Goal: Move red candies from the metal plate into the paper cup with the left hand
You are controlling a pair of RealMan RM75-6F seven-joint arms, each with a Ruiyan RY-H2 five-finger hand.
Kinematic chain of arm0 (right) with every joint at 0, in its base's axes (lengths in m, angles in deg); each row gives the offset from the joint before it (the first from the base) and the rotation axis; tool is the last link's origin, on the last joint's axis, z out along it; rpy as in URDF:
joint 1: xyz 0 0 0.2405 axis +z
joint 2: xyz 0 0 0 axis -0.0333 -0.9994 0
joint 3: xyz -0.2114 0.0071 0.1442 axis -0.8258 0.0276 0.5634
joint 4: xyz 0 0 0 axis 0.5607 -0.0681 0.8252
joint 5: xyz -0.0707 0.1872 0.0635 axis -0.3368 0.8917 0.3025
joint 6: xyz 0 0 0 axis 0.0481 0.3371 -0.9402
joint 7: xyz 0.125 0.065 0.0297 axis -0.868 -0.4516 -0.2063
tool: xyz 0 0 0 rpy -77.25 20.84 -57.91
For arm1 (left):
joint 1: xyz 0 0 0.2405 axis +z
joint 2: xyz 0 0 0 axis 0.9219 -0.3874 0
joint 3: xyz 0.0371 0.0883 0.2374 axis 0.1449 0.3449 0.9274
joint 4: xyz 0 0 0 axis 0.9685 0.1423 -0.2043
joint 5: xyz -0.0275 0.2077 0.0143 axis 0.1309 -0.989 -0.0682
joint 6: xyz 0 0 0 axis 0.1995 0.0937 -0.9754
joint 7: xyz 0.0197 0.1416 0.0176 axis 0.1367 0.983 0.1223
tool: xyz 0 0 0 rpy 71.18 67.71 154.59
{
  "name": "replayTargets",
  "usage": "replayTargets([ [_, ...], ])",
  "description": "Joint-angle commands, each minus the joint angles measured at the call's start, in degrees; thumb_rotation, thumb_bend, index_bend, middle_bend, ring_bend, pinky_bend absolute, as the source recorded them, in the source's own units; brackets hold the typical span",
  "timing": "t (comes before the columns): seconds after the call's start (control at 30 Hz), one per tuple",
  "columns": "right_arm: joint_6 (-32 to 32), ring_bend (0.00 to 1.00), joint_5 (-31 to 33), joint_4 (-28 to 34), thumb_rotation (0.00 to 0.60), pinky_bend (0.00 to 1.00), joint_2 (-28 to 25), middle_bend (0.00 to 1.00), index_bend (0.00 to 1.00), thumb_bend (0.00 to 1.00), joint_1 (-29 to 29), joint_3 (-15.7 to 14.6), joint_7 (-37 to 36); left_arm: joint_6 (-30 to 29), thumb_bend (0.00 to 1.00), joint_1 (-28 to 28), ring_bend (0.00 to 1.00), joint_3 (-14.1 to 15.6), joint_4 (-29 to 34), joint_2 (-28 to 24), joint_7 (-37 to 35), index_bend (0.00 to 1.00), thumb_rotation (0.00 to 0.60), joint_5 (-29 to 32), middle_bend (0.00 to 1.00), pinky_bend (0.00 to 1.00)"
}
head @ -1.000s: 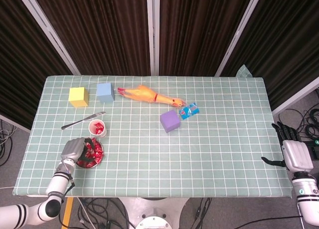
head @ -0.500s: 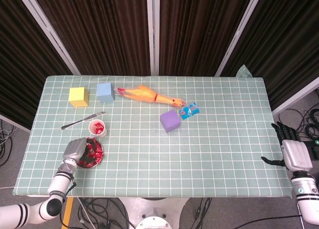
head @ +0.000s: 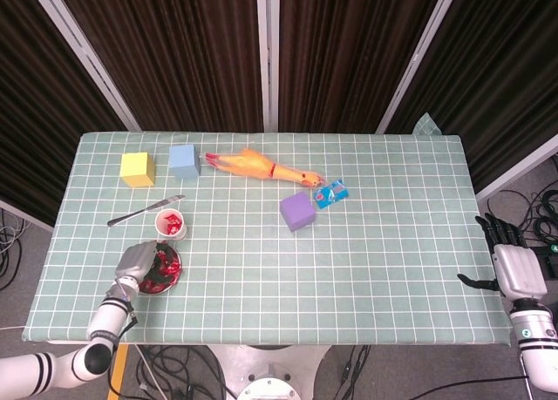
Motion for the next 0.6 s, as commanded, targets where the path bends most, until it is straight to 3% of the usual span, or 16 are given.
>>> replayTargets([
  [0.03, 0.0, 0.0, 0.1, 0.0, 0.514, 0.0, 0.0, 0.0, 0.0, 0.0, 0.0, 0.0, 0.1, 0.4, 0.23, -0.2, 1.0, -0.1, -0.3, 0.2, -0.1, 0.58, 0.6, 0.2, 1.0, 1.0],
  [0.6, -0.9, 0.0, 1.1, -0.2, 0.513, 0.0, 0.1, 0.0, 0.0, 0.0, 0.4, 0.2, 0.8, 1.4, 0.26, -1.4, 1.0, -1.4, -2.7, 1.1, -0.6, 0.59, 0.6, 1.6, 1.0, 1.0],
])
